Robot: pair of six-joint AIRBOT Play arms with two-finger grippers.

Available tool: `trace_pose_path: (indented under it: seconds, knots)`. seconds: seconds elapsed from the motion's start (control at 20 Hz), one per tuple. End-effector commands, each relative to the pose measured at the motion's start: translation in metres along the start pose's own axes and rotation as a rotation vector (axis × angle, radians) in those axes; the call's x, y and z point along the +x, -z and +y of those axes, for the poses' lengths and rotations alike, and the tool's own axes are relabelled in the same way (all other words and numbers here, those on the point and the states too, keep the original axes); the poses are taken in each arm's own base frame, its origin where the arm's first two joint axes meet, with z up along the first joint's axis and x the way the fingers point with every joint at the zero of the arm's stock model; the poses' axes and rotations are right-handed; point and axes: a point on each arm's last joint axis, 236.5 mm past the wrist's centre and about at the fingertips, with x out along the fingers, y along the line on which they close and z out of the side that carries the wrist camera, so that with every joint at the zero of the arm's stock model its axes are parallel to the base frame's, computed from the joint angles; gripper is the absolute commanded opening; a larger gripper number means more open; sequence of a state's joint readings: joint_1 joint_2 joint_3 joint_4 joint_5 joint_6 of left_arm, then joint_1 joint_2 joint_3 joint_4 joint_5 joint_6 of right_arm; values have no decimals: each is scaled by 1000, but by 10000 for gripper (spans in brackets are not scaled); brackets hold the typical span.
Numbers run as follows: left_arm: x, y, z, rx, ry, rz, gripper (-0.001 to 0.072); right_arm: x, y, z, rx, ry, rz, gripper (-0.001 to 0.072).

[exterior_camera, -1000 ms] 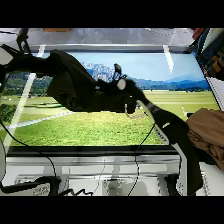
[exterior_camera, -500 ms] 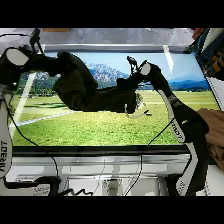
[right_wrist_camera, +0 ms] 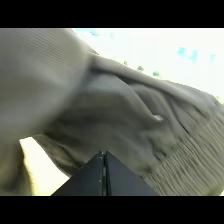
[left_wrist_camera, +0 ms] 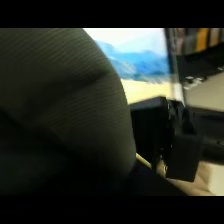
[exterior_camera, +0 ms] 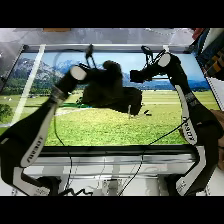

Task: Fold the clothes and pants, and hang the long-sleeved shirts on hangers.

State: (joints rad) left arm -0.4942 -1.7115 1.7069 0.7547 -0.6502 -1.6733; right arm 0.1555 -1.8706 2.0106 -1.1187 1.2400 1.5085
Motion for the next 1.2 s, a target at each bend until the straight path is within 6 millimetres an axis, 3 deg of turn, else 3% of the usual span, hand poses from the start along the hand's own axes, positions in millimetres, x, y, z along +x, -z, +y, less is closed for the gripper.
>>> trace_pose_path:
  seconds: [0.0,0.05,0.2,0.35,0.4,0.45,0.5,0.55,0.75,0.85,0.9,1.1,1.15]
  knots:
    - [42,44,-16,85,31,29,634,-27,-15,-42,-7,113,-62,22]
    - [43,48,-17,127,34,34,701,-35,-20,-64,-6,166,-80,22]
    - [35,34,-18,218,36,7,701,-63,-18,-133,42,306,-85,23]
    - [17,2,-4,297,12,-42,700,-86,7,-187,144,353,-27,22]
    - [9,-10,2,290,2,-58,687,-92,18,-201,150,352,3,22]
    - [0,-20,8,283,-7,-65,600,-93,29,-210,146,335,30,22]
    - [-9,-29,13,286,-15,-70,486,-91,38,-212,156,277,44,22]
    - [-20,-38,17,305,-22,-74,446,-85,44,-206,168,186,43,22]
    - [-61,-65,14,324,-28,-106,447,-60,87,-146,155,-178,26,23]
    - [-73,-73,7,332,-23,-133,446,-52,106,-112,170,-295,-50,23]
    - [-76,-75,5,335,-21,-139,446,-49,116,-103,193,-309,-102,23]
    - [-77,-74,2,338,-17,-138,446,-27,170,-109,456,-253,-200,24]
    - [-76,-73,1,338,-16,-138,446,-21,179,-113,497,-240,-201,117]
